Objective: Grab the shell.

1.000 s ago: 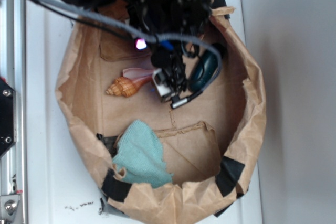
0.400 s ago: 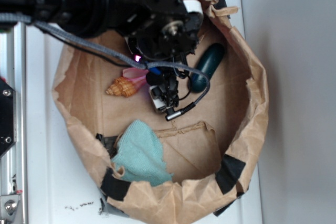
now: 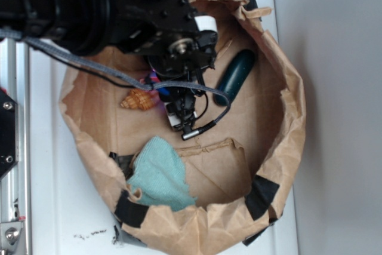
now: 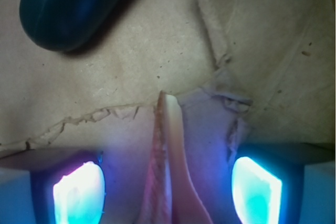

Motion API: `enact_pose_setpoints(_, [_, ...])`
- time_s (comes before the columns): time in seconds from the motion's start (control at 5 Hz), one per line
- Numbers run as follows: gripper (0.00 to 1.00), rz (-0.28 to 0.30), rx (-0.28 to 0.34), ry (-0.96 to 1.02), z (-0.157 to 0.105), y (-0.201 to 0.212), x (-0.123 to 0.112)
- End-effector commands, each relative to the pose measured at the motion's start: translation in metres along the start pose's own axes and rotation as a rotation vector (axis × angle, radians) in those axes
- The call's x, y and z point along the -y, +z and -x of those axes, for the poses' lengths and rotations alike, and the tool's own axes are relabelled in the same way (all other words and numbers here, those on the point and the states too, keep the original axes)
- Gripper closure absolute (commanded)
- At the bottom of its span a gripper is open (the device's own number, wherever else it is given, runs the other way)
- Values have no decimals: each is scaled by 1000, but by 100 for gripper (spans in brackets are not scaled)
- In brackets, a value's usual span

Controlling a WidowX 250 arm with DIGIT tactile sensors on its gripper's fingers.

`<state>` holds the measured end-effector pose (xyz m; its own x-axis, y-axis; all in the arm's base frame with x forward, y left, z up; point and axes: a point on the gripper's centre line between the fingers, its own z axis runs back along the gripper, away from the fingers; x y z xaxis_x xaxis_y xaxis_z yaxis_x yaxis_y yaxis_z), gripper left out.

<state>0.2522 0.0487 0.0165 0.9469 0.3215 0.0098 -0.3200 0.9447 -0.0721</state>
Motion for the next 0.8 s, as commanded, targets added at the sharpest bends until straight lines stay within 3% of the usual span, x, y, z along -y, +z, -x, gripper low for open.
enact_pose_setpoints(0.0, [100,4,-4,12,3,2,-18])
enact_pose_setpoints(0.6, [100,23,-4,28,9,6,-27])
